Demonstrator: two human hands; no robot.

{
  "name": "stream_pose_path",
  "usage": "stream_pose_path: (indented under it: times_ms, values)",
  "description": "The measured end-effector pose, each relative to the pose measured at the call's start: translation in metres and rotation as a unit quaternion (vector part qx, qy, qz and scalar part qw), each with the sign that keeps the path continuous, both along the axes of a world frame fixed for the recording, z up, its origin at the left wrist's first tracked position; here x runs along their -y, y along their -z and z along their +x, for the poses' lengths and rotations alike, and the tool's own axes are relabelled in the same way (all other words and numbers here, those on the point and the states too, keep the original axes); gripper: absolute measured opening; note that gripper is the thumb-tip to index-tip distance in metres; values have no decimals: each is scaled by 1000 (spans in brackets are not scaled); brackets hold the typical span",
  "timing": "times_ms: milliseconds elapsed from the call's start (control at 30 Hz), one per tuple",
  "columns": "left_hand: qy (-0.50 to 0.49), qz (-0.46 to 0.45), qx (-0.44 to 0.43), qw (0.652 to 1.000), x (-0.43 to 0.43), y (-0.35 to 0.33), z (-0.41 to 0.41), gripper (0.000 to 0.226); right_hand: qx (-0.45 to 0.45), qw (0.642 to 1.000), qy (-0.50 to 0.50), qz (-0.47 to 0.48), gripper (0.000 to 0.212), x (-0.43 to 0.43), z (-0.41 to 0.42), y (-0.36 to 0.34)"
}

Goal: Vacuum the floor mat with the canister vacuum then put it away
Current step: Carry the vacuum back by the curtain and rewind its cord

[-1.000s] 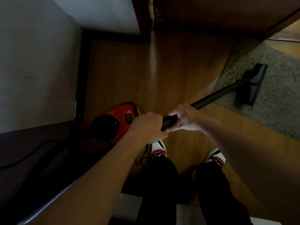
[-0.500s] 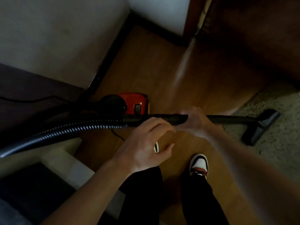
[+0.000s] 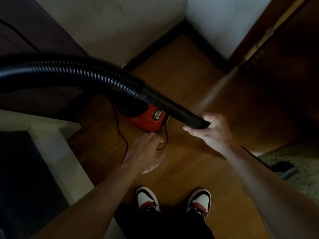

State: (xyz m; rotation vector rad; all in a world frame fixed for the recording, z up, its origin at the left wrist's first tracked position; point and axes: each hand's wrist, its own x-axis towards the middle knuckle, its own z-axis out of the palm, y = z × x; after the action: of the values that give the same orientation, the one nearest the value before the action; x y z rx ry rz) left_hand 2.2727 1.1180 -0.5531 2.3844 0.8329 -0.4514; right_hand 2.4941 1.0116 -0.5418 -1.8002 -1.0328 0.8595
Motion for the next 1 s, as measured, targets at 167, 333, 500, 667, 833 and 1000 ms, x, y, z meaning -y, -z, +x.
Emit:
stream_pose_path:
  times_ms: [167, 333, 500, 667, 833, 1000]
  values:
    - [38, 33, -84, 995, -24, 60, -2, 63, 53, 996, 46, 58, 33, -24, 0, 32]
    - [31, 46, -108, 993, -49, 99, 14, 77, 98, 990, 60, 79, 45, -45, 1, 62]
    - [131, 126, -135, 974, -70, 137, 31, 88, 118, 991, 48, 53, 17, -60, 5, 82]
    - [218, 192, -162, 943, -77, 155, 33, 89, 122, 990, 57, 35, 20, -66, 8, 89]
    - [252, 221, -173, 926, -85, 157, 24, 90, 112, 992, 59, 14, 23, -68, 7, 93]
    - [278, 223, -208, 911, -86, 160, 30, 101, 104, 993, 63, -4, 24, -70, 9, 96]
